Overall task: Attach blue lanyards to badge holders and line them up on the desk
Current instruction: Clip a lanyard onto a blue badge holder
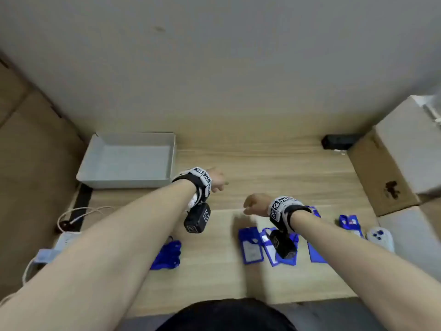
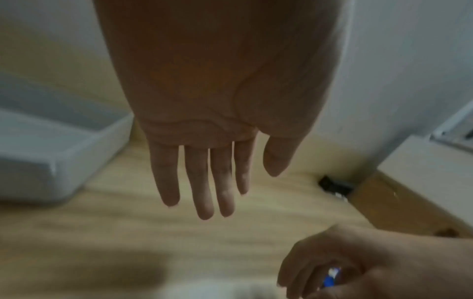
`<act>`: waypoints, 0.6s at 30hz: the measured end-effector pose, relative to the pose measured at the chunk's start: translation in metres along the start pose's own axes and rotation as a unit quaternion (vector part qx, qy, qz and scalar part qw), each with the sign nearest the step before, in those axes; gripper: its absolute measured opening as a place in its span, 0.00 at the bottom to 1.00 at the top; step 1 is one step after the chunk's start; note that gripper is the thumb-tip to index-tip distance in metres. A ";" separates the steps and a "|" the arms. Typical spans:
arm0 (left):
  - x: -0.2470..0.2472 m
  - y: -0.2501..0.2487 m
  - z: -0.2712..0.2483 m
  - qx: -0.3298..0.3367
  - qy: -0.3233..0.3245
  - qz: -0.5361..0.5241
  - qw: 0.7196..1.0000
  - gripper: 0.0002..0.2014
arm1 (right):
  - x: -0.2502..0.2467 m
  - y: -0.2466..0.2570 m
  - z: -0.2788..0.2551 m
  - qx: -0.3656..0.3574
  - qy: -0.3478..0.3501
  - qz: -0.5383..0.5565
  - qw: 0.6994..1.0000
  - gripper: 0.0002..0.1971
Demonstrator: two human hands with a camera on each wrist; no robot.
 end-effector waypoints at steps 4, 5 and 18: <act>0.067 0.029 0.051 -0.029 0.069 0.002 0.997 0.10 | 0.047 -0.030 0.004 0.006 0.072 -0.044 0.996 0.18; 0.084 0.035 0.059 -0.029 0.077 -0.010 0.997 0.10 | 0.052 -0.032 0.004 -0.003 0.077 -0.041 0.996 0.20; 0.136 0.078 0.075 -0.046 -0.016 -0.084 0.995 0.07 | 0.064 -0.038 0.024 -0.041 0.008 0.063 0.997 0.16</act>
Point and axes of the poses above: each hand's wrist, its own z-axis towards the middle knuckle, its own x-axis out of the palm, y = z × x, the point moved 4 cm from there along z, towards the middle knuckle, and after that the axes turned 10 degrees about y, right-handed, at the moved point
